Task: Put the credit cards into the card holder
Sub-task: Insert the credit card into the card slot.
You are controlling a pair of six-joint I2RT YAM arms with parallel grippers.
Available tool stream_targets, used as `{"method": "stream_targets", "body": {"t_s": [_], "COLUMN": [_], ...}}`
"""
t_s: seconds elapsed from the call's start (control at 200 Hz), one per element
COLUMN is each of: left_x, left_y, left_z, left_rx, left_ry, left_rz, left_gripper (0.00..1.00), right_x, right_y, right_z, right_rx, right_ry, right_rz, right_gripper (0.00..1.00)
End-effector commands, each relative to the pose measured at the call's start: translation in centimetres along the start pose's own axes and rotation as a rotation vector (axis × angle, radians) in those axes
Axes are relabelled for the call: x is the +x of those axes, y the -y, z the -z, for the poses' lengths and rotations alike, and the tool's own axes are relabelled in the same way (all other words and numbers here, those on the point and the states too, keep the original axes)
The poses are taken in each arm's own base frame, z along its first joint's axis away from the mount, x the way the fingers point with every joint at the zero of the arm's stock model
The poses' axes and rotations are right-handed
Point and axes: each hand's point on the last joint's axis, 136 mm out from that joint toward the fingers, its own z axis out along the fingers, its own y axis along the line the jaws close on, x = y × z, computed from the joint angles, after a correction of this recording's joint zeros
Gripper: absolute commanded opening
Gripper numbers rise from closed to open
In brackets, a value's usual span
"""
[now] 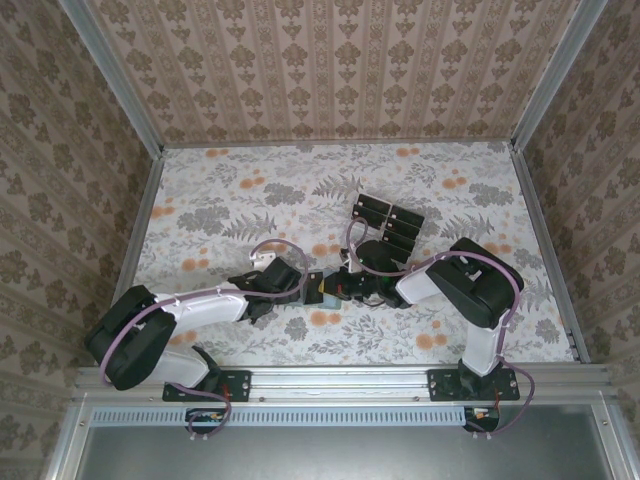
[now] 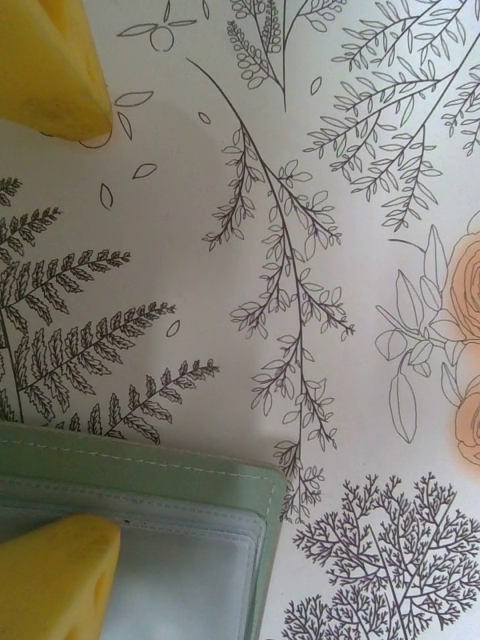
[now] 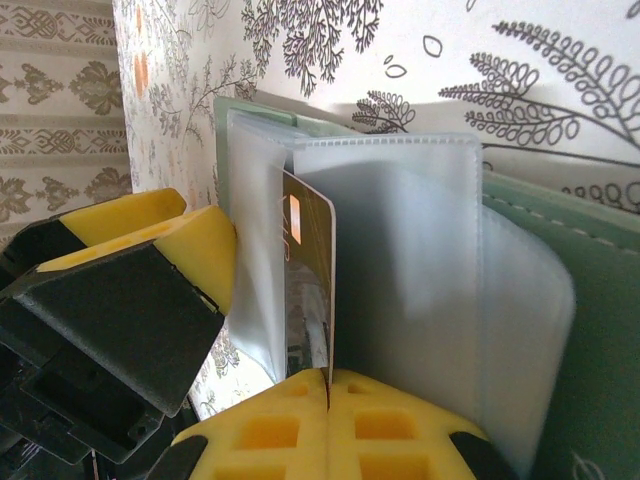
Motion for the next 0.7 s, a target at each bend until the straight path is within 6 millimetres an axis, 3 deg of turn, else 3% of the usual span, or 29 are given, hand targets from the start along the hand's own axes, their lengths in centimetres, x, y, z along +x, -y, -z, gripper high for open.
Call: {"method": "stream_targets", "body": {"t_s": [0.0,0.695], "left_x": [2.6,2.8], "left_y": [-1.4,-1.8], "left_z": [-0.1,0.2], "left_rx": [-0.037,-0.04], "left_ry": [-0.074,-0.068], "left_rz": [-0.039,-0.039], "left_gripper": [1.0,1.0], "right_x": [0.2,-0.9], "right_y": [1.8,2.8], "right_z": [-0.2,1.3], "right_rx": [0.069,0.099], "right_ry": [0.001,0.062], "right_rz": [-0.032,-0.046], "right_gripper": [0.0,0.0]}}
